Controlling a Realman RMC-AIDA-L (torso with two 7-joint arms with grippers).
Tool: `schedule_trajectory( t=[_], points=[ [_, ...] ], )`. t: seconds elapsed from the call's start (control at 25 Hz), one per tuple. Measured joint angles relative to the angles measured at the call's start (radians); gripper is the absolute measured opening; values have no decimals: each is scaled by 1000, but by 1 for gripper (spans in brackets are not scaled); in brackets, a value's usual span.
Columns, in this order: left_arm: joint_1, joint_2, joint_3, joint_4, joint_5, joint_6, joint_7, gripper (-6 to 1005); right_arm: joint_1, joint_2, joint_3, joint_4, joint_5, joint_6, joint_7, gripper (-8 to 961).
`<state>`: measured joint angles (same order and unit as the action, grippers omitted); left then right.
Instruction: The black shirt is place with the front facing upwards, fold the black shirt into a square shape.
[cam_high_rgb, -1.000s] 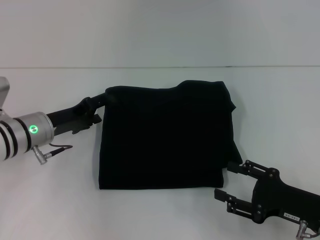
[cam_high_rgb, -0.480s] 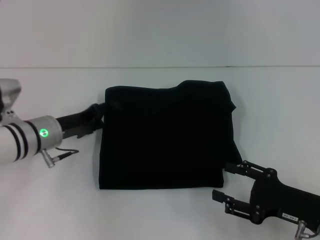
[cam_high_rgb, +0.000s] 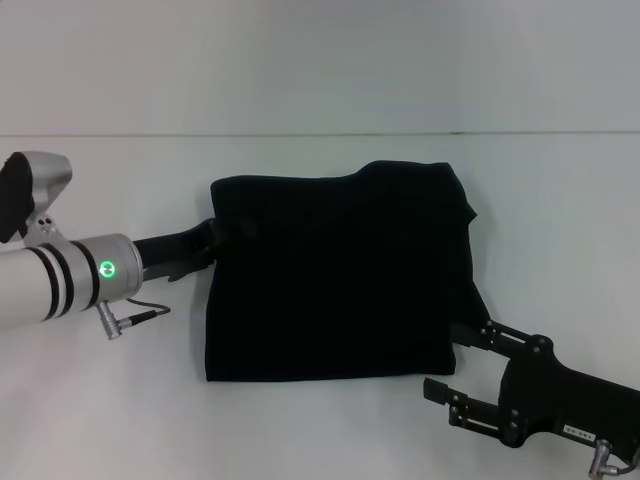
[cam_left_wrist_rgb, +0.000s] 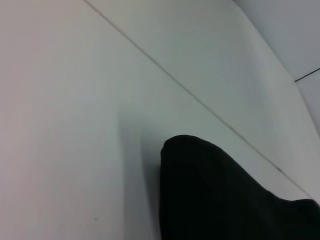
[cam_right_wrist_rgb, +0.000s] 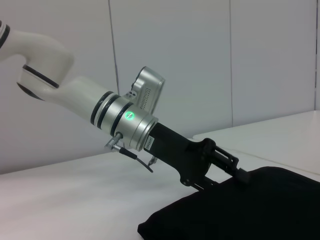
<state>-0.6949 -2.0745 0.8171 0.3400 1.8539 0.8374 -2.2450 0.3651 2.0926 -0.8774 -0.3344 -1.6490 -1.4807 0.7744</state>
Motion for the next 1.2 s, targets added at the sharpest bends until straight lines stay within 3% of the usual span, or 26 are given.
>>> schedule_trajectory(
  t=[0.6,0.84,1.2],
  points=[
    [5,-7,-6,3,-15,-25,2,173,4,1,0,0,0,-3,0,766],
    [9,-12,-69,-1,-17,-27,5,81,11,2,0,0,0,-3,0,766],
    [54,-22,-170,-4,-59,-15,43,78,17,3,0,1,3,1,0,766]
  ],
)
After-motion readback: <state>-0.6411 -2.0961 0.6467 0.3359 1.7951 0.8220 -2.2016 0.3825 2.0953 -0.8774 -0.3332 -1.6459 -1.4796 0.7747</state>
